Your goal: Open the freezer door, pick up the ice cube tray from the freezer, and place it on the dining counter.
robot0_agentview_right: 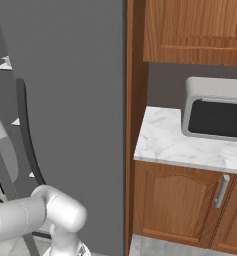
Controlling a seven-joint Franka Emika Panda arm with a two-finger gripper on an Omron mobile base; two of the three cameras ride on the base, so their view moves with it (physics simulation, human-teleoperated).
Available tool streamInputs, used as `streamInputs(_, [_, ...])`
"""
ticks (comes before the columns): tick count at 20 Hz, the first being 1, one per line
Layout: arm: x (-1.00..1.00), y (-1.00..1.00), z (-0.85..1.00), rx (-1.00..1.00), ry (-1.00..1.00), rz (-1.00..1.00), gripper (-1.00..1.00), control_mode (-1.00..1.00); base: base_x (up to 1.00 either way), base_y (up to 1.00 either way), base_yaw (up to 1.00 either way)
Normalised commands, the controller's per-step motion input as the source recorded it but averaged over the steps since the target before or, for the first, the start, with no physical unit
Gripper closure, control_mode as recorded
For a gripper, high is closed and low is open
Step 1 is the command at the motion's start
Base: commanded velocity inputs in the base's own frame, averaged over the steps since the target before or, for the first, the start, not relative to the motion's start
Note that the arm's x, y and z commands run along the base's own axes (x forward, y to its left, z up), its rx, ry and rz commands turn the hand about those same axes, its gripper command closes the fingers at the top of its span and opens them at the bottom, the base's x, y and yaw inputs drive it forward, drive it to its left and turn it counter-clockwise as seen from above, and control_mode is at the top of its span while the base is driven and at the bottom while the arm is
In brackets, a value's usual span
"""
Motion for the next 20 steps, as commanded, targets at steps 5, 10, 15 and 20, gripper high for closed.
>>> streamInputs(5, [-0.31, 0.34, 0.00, -0.03, 0.00, 0.04, 1.00, -1.00, 0.00, 0.00, 0.00])
streamInputs(10, [-0.28, 0.37, 0.00, -0.03, 0.01, 0.04, 1.00, -1.00, 0.00, 0.00, 0.00])
streamInputs(15, [-0.20, 0.32, 0.00, -0.02, 0.00, 0.02, 1.00, -1.00, 0.00, 0.00, 0.00])
streamInputs(20, [-0.33, -0.08, 0.02, 0.00, 0.00, 0.09, 1.00, -1.00, 0.00, 0.00, 0.00])
